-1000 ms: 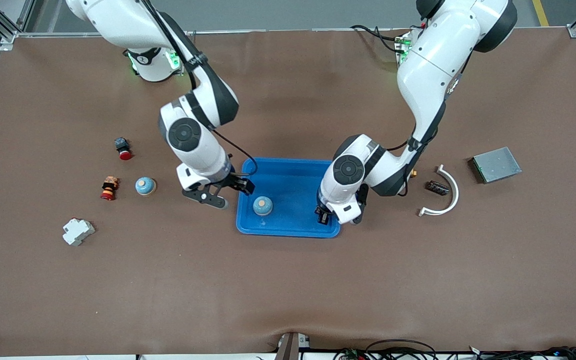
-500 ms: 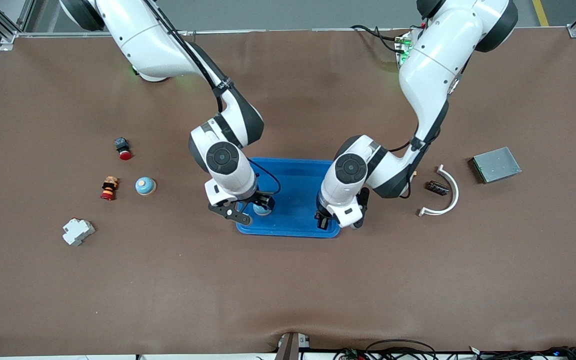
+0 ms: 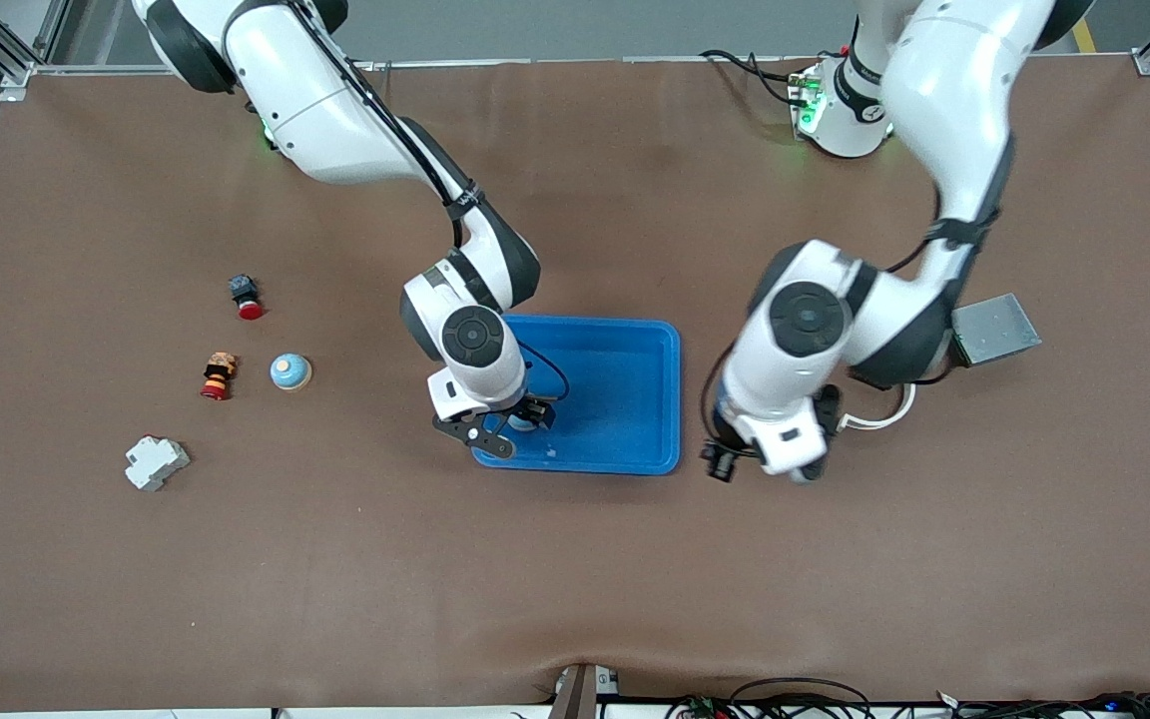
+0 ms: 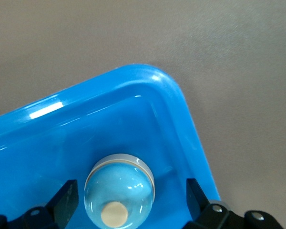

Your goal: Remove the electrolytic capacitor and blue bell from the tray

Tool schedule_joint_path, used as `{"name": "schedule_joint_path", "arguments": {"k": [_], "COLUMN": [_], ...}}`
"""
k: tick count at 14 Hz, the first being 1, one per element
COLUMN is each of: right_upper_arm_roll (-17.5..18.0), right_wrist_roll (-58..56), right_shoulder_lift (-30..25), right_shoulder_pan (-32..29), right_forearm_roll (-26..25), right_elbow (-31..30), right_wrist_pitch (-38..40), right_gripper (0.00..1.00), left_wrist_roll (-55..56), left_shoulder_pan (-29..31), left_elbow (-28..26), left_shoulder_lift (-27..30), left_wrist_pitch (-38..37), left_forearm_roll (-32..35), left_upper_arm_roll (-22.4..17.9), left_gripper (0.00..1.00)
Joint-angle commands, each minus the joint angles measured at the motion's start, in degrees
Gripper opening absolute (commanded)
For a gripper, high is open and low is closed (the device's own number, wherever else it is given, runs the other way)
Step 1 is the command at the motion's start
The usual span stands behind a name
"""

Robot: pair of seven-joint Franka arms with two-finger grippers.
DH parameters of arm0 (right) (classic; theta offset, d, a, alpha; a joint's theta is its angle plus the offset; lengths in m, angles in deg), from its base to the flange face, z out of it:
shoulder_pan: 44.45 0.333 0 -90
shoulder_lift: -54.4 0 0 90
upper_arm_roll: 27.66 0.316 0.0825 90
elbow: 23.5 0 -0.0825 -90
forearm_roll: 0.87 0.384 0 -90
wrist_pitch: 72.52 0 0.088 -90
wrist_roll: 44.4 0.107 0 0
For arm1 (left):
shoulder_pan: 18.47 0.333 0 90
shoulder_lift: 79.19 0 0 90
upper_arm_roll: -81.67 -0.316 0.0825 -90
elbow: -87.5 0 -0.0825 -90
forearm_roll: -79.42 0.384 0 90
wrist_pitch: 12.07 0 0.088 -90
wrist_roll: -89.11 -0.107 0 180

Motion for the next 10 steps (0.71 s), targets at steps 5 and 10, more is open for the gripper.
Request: {"name": "schedule_joint_path", "arguments": {"k": [5, 10], "right_upper_arm_roll": [-0.51, -0.51], "right_wrist_roll": [3.16, 3.60], "right_shoulder_lift": [2.59, 2.86], "right_shoulder_pan": [1.47, 1.56], "right_forearm_roll": [-0.98, -0.90], "right_elbow": [3.33, 3.42], "right_wrist_pitch": [-0.16, -0.25], "right_gripper": [1.00, 1.00], "left_wrist_roll": [-19.13, -30.58], "left_shoulder_pan": [8.43, 17.39], "left_elbow": [-2.01, -6.84], "left_shoulder_lift": [4.40, 3.79], "left_wrist_pitch": [-10.99, -12.25], "left_forearm_roll": [0.05, 1.02], "left_upper_arm_roll": [0.43, 0.34], "left_gripper": [0.00, 0.00]}}
